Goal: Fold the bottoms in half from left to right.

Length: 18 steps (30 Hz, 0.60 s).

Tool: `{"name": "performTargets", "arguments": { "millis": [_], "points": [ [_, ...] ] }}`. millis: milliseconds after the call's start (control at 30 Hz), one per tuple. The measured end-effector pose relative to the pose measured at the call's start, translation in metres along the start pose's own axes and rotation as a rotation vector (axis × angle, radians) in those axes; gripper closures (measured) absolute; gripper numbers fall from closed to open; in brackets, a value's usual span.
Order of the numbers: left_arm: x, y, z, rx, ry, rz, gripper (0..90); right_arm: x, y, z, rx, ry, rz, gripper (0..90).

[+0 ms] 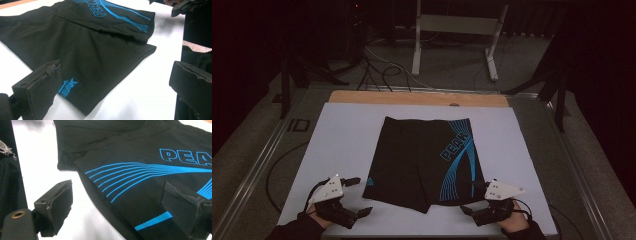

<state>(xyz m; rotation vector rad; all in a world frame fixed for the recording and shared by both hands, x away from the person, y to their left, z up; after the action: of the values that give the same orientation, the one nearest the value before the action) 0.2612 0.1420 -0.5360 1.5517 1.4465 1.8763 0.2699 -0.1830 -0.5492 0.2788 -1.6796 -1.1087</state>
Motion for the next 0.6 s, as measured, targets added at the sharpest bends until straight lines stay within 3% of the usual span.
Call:
{"name": "performTargets", "arguments": {
  "millis": [267, 600],
  "points": [
    [0.0000, 0.0007, -0.0007, -0.003, -0.004, -0.005, 0.0, 0.0018, 0.0018, 0.0004, -0.013, 0.006, -0.019, 10.9],
    [-0.0008, 0.0012, -0.0045, -0.015, -0.018, -0.001, 0.0, -0.0011, 0.0012, 0.0041, 0.002, 0.028, 0.009, 10.9]
  ]
}}
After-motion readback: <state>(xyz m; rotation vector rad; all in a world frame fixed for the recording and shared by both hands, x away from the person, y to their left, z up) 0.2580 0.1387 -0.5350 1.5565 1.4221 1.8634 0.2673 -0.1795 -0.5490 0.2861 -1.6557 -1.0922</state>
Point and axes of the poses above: each handheld gripper's, and its own axes: x roughly backward along the jaws, y roughly out of its top, z roughly to its left, the point moved 10 cm from there along -x, roughly forward along the jaws, and after that the axes turned 6 degrees about z, right-handed, at the moved point
